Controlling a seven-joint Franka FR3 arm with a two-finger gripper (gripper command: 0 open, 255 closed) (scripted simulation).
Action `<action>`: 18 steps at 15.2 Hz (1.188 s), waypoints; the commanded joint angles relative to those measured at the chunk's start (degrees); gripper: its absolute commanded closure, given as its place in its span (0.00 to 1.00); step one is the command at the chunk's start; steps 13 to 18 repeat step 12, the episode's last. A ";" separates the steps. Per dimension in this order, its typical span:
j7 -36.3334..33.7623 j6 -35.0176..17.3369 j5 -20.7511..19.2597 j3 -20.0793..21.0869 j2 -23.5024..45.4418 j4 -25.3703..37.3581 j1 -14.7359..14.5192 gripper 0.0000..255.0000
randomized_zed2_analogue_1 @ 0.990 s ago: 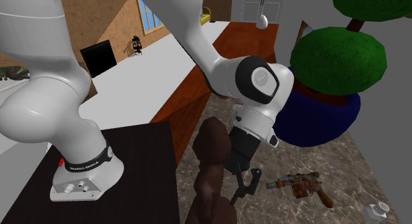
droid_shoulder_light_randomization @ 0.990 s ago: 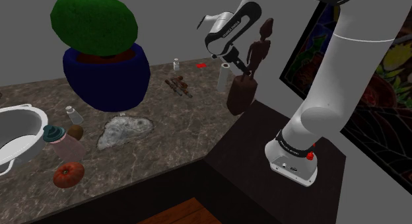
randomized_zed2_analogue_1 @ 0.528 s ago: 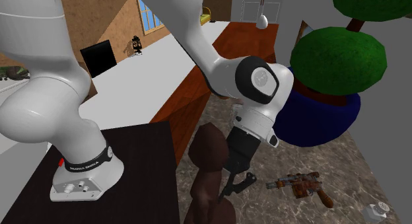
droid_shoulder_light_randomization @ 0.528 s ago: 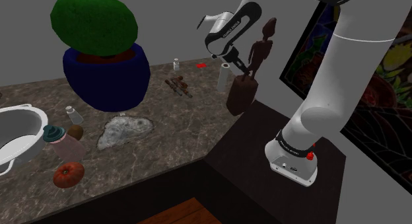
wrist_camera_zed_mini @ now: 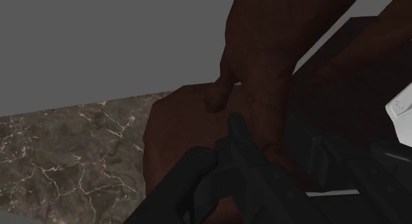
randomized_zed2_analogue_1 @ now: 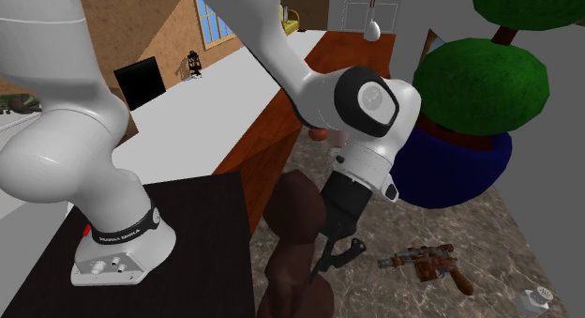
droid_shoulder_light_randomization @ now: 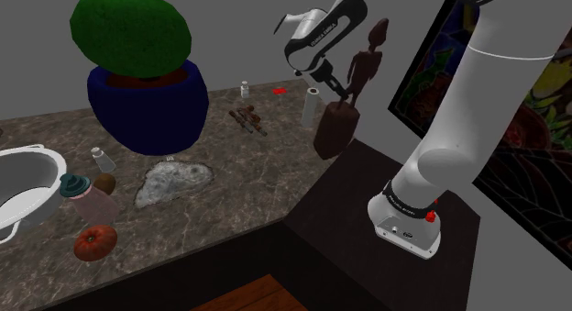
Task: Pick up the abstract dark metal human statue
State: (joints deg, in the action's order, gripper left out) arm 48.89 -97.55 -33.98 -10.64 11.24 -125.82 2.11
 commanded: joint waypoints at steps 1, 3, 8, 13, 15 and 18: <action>0.54 1.34 0.02 0.04 -1.06 0.31 -0.14 1.00; 1.13 2.57 0.01 0.06 -2.10 0.63 -0.25 1.00; 2.64 5.68 -0.07 0.12 -4.55 1.64 -0.50 1.00; 3.29 7.02 -0.11 0.16 -5.52 2.16 -0.60 1.00; 3.29 7.02 -0.11 0.16 -5.52 2.16 -0.60 1.00; 3.29 7.02 -0.11 0.16 -5.52 2.16 -0.60 1.00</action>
